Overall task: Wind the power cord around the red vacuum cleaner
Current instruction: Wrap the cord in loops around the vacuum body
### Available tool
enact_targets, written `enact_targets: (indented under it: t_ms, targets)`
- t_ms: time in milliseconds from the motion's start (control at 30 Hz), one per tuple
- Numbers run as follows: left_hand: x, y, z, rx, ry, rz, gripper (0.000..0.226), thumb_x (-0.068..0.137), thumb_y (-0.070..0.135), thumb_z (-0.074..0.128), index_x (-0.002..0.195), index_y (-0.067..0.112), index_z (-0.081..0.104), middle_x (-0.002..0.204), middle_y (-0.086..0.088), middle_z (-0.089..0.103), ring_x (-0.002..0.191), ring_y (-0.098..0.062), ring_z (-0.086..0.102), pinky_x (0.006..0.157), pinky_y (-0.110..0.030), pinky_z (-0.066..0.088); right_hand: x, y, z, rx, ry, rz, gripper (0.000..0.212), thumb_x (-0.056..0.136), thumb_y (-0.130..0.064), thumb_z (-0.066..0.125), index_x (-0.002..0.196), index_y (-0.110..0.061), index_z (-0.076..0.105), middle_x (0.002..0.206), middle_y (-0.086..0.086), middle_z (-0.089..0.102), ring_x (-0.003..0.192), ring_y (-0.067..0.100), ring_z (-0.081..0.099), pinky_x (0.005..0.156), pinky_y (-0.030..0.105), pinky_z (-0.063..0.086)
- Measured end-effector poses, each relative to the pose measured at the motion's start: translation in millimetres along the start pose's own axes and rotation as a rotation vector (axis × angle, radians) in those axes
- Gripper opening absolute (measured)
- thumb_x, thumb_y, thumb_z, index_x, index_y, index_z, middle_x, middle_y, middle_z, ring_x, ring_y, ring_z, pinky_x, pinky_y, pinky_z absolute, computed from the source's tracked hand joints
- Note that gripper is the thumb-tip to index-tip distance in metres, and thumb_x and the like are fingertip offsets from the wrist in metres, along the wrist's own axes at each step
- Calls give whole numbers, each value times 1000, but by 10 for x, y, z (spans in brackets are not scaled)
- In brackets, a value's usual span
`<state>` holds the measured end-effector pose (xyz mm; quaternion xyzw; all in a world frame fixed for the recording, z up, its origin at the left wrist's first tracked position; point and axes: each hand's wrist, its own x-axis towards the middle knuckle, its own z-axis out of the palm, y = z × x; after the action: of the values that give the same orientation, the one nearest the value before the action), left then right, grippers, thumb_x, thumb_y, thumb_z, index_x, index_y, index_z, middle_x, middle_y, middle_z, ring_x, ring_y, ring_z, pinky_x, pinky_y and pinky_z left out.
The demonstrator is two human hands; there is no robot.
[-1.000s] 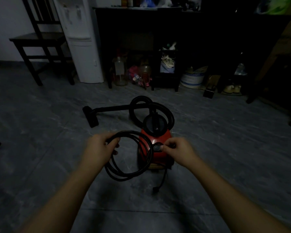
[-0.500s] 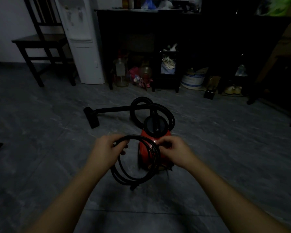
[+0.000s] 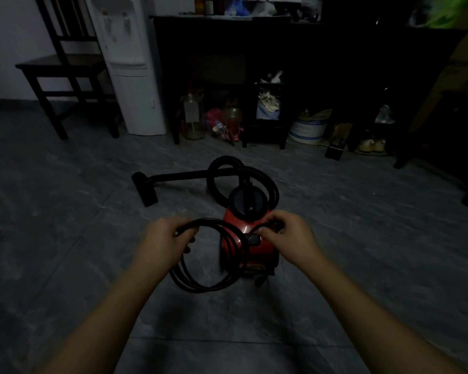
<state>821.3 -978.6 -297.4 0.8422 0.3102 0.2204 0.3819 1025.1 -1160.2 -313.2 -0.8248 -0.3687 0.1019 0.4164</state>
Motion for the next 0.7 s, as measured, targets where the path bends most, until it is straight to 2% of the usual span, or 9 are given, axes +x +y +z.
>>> enact_targets:
  t_ms: [100,200,300,400,500,567,700]
  targets:
    - [2,-32,-5,17,-20,-21,15,94,21,63,98,29,75,74,4,72,54,-7,69,56,-26,55,9,-32,-8,3,38,-70,15,76,-30,79,86,-32,69,86,-13,68,77,1,62,65,17,45]
    - [4,-51,-26,86,-30,-15,21,94,23,62,85,41,69,71,6,71,53,-4,68,52,-26,53,9,-92,-22,-16,59,-176,18,75,-28,79,87,-35,68,91,-17,64,82,-2,60,70,16,44]
    - [8,-40,-28,121,-18,-4,16,94,20,63,87,31,74,71,6,71,54,-2,68,56,-33,59,-3,-158,-43,-8,58,-242,22,74,-28,80,89,-37,68,93,-17,63,85,0,60,73,21,50]
    - [0,11,9,32,-40,0,13,92,18,65,91,24,77,74,6,73,57,-4,69,61,-33,60,-22,-194,-48,50,27,-234,21,75,-27,79,92,-36,70,95,-15,65,88,4,63,77,27,55]
    - [-7,73,43,-14,-109,25,13,91,15,67,93,21,78,76,4,74,59,-7,71,60,-26,59,-47,-206,-44,122,-13,-183,24,78,-18,78,95,-33,72,99,-14,67,90,5,65,82,31,57]
    - [-10,101,49,-62,-131,24,15,91,13,67,94,22,78,75,2,75,62,-10,72,58,-19,56,-52,-220,-46,163,-26,-156,26,79,-14,76,99,-31,73,102,-14,69,93,6,66,84,29,57]
    - [-16,152,35,-142,-148,-29,12,90,16,69,91,24,78,78,5,76,64,-13,73,55,-16,53,-35,-250,-42,281,-44,-117,32,81,-4,71,104,-27,74,105,-9,72,97,6,68,84,23,57]
